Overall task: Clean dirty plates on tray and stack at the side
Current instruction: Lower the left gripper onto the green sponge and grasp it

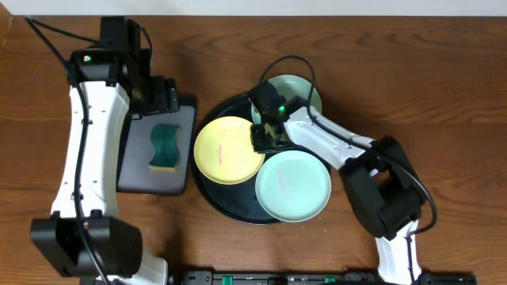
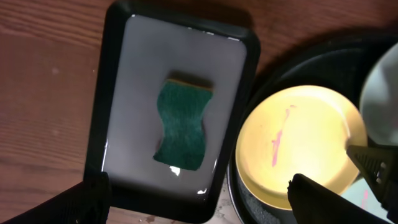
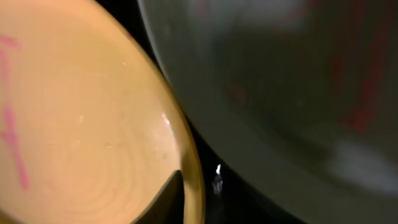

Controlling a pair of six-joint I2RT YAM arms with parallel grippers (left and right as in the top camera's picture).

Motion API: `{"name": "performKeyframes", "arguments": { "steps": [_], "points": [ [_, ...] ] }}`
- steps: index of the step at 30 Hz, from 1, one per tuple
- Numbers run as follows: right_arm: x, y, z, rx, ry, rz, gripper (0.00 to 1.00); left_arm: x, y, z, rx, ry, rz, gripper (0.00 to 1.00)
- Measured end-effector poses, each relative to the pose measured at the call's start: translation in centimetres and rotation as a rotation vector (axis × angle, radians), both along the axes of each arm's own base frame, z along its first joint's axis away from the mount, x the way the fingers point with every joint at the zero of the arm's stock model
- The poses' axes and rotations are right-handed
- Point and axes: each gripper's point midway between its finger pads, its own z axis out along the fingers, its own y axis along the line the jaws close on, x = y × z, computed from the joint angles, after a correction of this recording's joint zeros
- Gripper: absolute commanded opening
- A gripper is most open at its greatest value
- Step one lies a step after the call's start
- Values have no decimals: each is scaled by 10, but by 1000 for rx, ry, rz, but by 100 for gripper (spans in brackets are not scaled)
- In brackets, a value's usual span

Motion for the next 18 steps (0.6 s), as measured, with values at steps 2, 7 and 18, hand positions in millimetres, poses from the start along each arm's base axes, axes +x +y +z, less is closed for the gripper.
{"name": "performKeyframes", "arguments": {
  "steps": [2, 7, 18],
  "points": [
    [3, 2, 2, 10, -7, -4, 1, 2, 1, -6, 7, 18, 3, 91],
    [3, 3, 3, 13, -7, -7, 1, 5, 5, -27, 21, 79, 12, 82],
    [3, 3, 3, 12, -7, -7, 1, -9, 18, -96, 29, 294, 7, 66]
  ]
}}
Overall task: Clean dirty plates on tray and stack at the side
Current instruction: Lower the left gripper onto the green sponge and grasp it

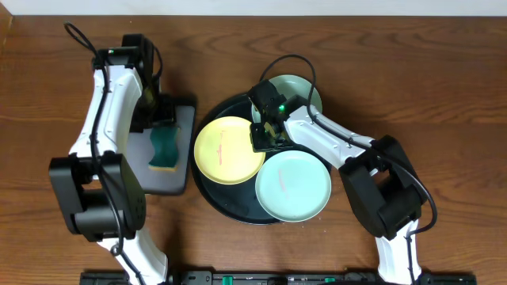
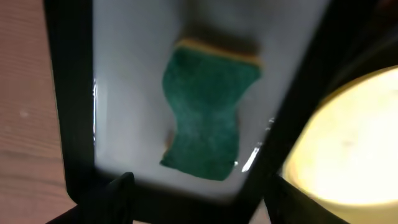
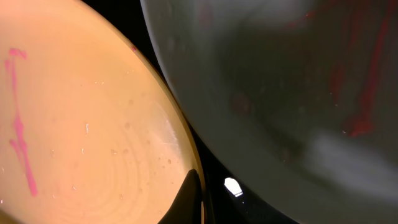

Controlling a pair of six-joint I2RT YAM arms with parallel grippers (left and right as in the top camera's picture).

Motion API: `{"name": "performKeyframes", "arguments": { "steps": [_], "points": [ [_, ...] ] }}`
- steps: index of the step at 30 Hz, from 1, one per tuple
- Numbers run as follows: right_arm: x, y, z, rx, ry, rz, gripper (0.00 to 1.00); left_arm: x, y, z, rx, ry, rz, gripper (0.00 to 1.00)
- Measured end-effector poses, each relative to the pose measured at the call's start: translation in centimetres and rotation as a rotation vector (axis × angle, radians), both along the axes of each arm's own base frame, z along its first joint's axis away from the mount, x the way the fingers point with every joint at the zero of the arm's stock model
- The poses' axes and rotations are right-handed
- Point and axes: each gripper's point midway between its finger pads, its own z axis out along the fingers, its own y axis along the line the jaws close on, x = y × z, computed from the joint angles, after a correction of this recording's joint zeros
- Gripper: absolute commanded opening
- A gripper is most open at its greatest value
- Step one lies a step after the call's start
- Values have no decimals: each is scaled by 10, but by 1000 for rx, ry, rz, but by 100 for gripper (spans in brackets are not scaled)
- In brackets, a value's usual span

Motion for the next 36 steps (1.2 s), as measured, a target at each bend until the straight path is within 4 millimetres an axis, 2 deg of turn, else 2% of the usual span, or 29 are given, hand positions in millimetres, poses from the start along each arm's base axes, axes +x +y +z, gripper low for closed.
{"name": "performKeyframes", "arguments": {
  "steps": [5, 13, 18, 21, 28, 36],
  "points": [
    [0, 0, 0, -1, -1, -1, 1, -8, 7, -23, -51, 21, -24, 66],
    [0, 0, 0, -2, -1, 0, 1, -19, -1, -64, -131, 16, -71, 62],
    [0, 0, 0, -2, -2, 0, 1, -22, -3, -82, -137, 3, -75, 53],
    [0, 0, 0, -2, -2, 0, 1, -19, -2, -88, -133, -18, -61, 44],
    [0, 0, 0, -3, -1, 0, 1, -14, -2, -92, -129, -49, -22, 8],
    [0, 0, 0, -2, -2, 0, 3, -12, -2, -92, -128, -53, -20, 7]
  ]
}}
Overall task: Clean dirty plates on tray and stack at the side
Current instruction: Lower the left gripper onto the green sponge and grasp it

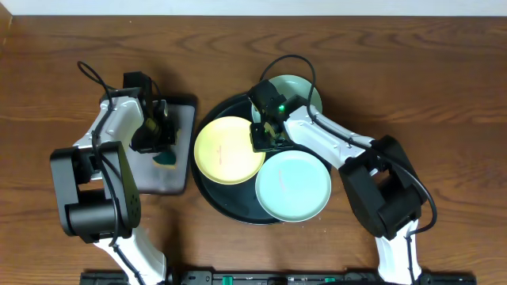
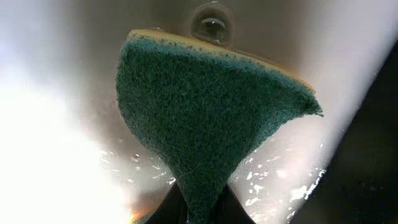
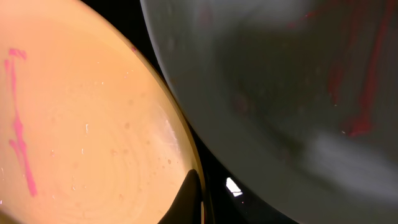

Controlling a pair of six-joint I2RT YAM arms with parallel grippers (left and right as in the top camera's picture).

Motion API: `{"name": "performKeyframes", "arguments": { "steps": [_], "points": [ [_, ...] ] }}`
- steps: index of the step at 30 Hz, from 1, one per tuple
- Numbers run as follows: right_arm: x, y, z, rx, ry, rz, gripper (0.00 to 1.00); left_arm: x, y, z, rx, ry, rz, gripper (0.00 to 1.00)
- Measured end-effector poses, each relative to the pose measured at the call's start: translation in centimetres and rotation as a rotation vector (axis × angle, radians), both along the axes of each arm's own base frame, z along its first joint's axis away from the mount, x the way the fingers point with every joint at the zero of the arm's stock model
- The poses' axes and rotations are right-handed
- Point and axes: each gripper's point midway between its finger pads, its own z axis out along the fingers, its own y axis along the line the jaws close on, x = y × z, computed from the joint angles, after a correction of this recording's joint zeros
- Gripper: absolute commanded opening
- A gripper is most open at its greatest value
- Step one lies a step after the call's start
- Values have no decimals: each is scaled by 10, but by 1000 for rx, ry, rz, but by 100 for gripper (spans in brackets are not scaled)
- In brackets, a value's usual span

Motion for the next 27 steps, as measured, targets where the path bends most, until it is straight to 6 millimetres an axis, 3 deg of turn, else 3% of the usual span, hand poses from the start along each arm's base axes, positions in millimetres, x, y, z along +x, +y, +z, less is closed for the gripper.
{"name": "performKeyframes", "arguments": {
  "steps": [4, 7, 15, 17, 27],
  "points": [
    [0, 0, 0, -2, -2, -1, 3, -3, 0, 4, -2, 16, 12, 7],
    [0, 0, 0, -2, -1, -1, 2, -6, -1, 17, -4, 28, 18, 8],
    [0, 0, 0, 1, 1, -1, 1, 19, 2, 115, 26, -240, 25, 7],
    [0, 0, 0, 2, 1, -1, 1, 20, 2, 127, 30, -276, 25, 7],
    [0, 0, 0, 4, 0, 0, 1, 18, 6, 131, 48, -281, 44, 7]
  ]
}}
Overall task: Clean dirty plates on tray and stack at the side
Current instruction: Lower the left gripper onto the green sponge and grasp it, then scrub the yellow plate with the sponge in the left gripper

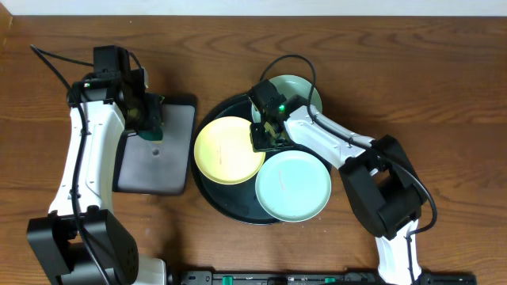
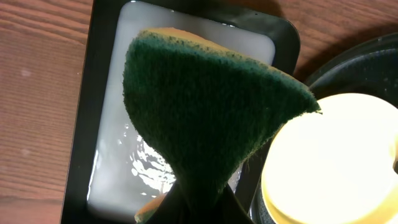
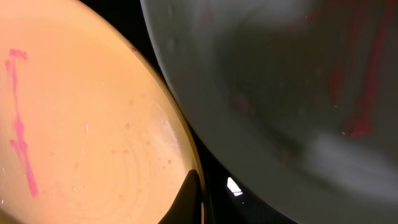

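My left gripper (image 2: 200, 198) is shut on the green sponge (image 2: 211, 112), which hangs above the wet black rectangular tray (image 2: 83, 130). Overhead, that gripper (image 1: 149, 120) is over the tray's far end. The yellow plate (image 1: 228, 150) carries a pink streak (image 3: 17, 134) and lies on the round black tray (image 1: 230, 204). My right gripper (image 1: 265, 136) is shut on the yellow plate's right rim, one finger (image 3: 188, 202) lying over the edge. A teal plate (image 1: 293, 187) and a pale green plate (image 1: 299, 89) with red marks (image 3: 364, 74) share the round tray.
The rectangular tray (image 1: 154, 166) lies just left of the round tray, and water glistens in it. Brown wooden table (image 1: 428, 79) surrounds both trays. My right arm reaches across the round tray's right side, above the teal plate.
My left gripper was low in the rectangular tray, shut on the sponge; now it holds the sponge up clear of the water. My right gripper has not moved.
The sponge first lay in the wet tray with my left gripper open above it, then open and lower over it. Then it was shut on the sponge in the tray, and now holds it raised. My right gripper stayed on the yellow plate's rim throughout.
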Controlling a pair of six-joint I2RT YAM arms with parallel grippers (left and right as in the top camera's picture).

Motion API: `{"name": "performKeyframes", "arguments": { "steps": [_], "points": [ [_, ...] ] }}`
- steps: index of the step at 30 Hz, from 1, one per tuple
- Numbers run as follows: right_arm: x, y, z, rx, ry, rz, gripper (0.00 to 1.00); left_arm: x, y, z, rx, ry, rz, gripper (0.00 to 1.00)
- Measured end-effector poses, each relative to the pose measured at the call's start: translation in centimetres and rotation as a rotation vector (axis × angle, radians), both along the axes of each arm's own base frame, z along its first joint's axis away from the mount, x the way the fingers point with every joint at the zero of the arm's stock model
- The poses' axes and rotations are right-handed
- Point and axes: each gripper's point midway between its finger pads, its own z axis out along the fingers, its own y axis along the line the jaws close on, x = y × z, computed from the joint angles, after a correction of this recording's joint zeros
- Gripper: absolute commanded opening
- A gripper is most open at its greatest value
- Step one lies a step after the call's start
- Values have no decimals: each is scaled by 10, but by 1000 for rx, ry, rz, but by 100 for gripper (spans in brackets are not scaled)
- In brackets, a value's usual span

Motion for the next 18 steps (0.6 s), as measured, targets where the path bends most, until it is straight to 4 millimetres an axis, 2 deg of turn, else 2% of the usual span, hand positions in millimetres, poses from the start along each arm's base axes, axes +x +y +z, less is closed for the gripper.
{"name": "performKeyframes", "arguments": {
  "steps": [6, 14, 18],
  "points": [
    [0, 0, 0, 0, 0, 0, 1, 0, 1, 0, -2, 3, 27, 7],
    [0, 0, 0, 2, 1, 0, 1, -1, -11, -1, -17, 11, 53, 8],
    [0, 0, 0, 3, 3, 4, 1, -1, -8, -1, -10, 12, 86, 7]
  ]
}}
